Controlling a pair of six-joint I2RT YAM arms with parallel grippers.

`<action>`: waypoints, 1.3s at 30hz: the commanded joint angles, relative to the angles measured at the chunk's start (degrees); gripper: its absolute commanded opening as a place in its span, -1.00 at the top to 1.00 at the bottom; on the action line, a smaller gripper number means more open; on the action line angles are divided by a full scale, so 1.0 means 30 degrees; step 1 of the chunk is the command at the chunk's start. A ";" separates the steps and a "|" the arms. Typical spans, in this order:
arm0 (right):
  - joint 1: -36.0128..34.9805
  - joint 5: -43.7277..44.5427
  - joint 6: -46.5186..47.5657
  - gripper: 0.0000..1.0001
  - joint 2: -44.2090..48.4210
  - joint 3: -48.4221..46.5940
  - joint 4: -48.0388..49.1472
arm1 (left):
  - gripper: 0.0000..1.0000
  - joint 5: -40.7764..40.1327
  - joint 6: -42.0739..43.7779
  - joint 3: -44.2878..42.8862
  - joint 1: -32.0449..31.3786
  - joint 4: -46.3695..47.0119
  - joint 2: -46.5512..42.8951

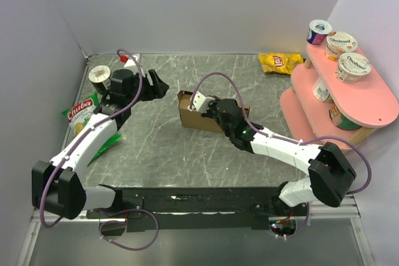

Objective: Fold the paper box

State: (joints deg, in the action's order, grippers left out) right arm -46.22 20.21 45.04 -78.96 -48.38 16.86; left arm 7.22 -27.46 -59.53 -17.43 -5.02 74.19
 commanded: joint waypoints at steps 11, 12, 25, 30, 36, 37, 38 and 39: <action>0.0347 -0.1813 -0.1946 0.88 -0.0634 -0.0192 -0.2047 | 0.11 0.3803 0.3558 0.0418 -0.1484 0.2432 0.0406; 0.0318 -0.1814 -0.1946 0.88 -0.0634 -0.0163 -0.2018 | 0.11 0.3745 0.3617 0.0390 -0.1543 0.2521 0.0406; 0.0376 -0.1697 -0.1946 0.88 -0.0810 -0.0279 -0.2046 | 0.36 0.3599 0.3910 0.0301 -0.2625 0.3106 0.1254; 0.0405 -0.1697 -0.1946 0.88 -0.0810 -0.0309 -0.2076 | 0.51 0.2370 0.3939 0.0126 -0.3241 0.3371 0.1460; 0.0376 -0.1755 -0.1975 0.88 -0.0781 -0.0338 -0.2135 | 0.60 -0.1319 0.4291 0.0009 -0.4384 0.3284 0.1490; 0.0376 -0.1755 -0.1975 0.88 -0.0780 -0.0309 -0.2135 | 0.58 -0.1788 0.4378 0.0037 -0.4588 0.3283 0.1461; 0.0376 -0.1755 -0.1975 0.88 -0.0780 -0.0280 -0.2135 | 0.57 -0.2315 0.4379 0.0067 -0.4648 0.3312 0.1431; 0.0405 -0.1784 -0.1975 0.88 -0.0809 -0.0308 -0.2164 | 0.54 -0.2349 0.4379 0.0125 -0.4765 0.3400 0.1373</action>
State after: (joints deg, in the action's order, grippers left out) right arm -44.97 17.82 44.23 -79.40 -49.50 15.33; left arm 5.80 -15.46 -57.58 -29.82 2.28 78.59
